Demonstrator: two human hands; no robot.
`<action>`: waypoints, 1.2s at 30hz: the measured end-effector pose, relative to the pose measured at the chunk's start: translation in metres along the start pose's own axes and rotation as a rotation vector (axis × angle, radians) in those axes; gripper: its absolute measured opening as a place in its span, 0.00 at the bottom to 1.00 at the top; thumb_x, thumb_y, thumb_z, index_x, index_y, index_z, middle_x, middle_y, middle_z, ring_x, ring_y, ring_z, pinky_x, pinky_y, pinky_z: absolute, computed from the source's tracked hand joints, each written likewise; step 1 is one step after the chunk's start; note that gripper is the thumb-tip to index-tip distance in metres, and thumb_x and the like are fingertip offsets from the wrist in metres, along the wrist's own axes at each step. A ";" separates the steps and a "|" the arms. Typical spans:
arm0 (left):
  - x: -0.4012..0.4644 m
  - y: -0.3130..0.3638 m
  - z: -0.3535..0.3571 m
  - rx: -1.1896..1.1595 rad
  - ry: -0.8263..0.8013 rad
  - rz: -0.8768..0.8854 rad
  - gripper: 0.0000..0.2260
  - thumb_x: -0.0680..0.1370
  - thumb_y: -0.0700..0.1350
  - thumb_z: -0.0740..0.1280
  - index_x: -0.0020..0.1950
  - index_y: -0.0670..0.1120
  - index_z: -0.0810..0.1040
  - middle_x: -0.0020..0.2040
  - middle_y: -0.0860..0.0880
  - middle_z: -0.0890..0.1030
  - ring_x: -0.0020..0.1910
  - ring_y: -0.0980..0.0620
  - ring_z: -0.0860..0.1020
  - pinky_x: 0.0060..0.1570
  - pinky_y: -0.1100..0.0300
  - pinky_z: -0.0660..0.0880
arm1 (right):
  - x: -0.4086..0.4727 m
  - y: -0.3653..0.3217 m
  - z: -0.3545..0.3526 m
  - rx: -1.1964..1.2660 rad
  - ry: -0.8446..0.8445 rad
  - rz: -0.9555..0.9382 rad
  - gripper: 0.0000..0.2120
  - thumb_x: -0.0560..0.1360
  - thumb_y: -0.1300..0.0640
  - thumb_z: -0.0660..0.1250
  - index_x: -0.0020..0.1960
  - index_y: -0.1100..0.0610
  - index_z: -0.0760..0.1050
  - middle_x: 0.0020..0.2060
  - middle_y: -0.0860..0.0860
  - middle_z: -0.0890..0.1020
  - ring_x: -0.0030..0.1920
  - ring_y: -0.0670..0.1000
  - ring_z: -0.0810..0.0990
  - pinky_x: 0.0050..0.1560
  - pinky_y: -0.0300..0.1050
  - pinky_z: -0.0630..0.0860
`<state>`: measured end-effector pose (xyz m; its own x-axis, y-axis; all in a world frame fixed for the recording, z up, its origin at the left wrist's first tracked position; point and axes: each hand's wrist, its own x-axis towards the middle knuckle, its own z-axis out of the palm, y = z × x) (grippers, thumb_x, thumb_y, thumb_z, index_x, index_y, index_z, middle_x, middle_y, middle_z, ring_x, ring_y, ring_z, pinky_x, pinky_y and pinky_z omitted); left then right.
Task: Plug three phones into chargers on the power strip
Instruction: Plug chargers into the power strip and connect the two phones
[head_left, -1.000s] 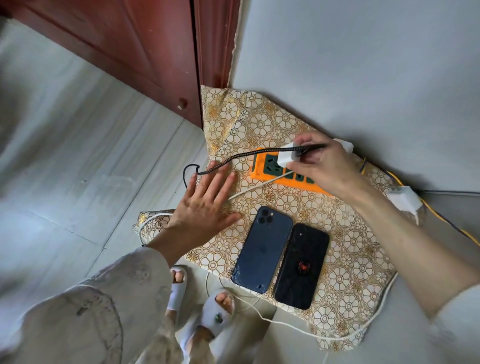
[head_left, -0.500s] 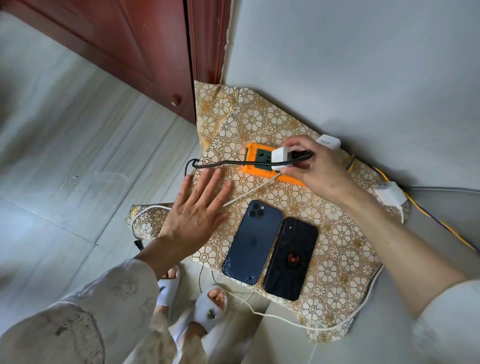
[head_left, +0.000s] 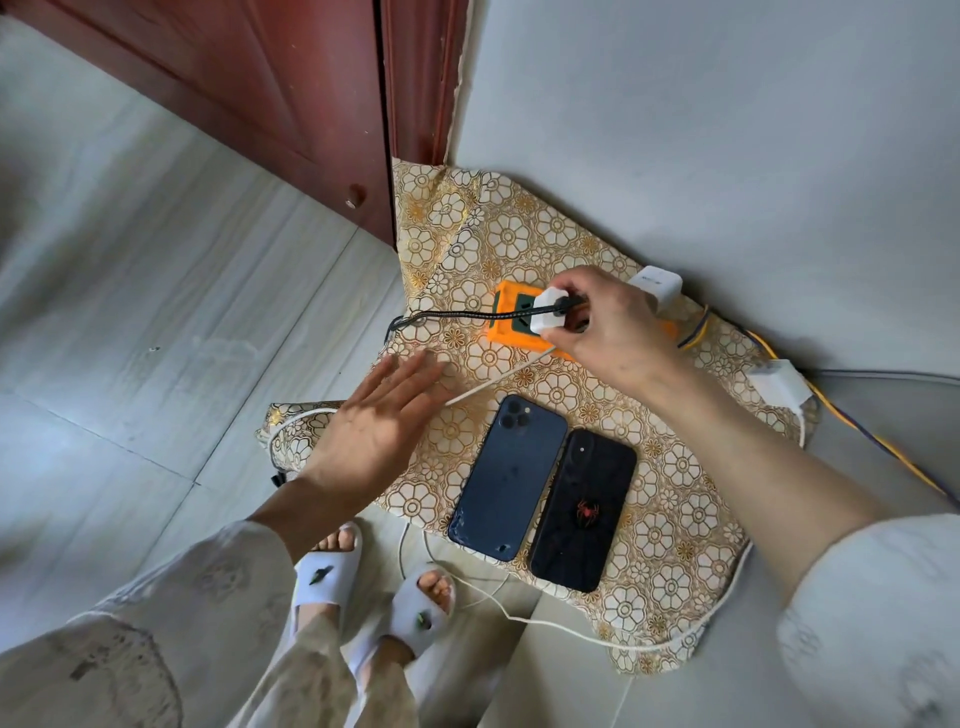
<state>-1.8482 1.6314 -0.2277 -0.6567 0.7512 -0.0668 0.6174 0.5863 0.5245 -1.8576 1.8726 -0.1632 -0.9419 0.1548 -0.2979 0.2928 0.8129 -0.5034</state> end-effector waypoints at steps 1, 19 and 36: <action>-0.001 0.002 0.000 0.013 0.004 0.003 0.18 0.73 0.34 0.68 0.63 0.42 0.75 0.64 0.43 0.77 0.67 0.42 0.71 0.66 0.40 0.67 | 0.001 0.000 0.000 -0.037 0.000 -0.008 0.17 0.68 0.61 0.72 0.56 0.58 0.74 0.53 0.54 0.81 0.51 0.52 0.79 0.48 0.33 0.67; 0.020 0.035 -0.057 -0.061 0.086 0.023 0.16 0.77 0.50 0.57 0.49 0.42 0.80 0.38 0.45 0.82 0.35 0.44 0.80 0.28 0.54 0.77 | -0.004 -0.020 -0.002 -0.180 -0.021 0.000 0.21 0.70 0.64 0.70 0.62 0.63 0.72 0.56 0.59 0.80 0.55 0.57 0.79 0.57 0.48 0.75; 0.076 0.025 -0.082 -0.457 0.343 -0.225 0.08 0.77 0.49 0.63 0.50 0.47 0.79 0.39 0.51 0.81 0.35 0.57 0.77 0.37 0.62 0.73 | -0.033 -0.011 -0.030 -0.168 0.246 -0.097 0.10 0.74 0.60 0.66 0.51 0.64 0.79 0.47 0.59 0.79 0.42 0.56 0.79 0.45 0.51 0.79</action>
<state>-1.9182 1.6785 -0.1494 -0.8984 0.4388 0.0189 0.2486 0.4726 0.8455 -1.8343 1.8756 -0.1238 -0.9816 0.1866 -0.0396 0.1878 0.9089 -0.3722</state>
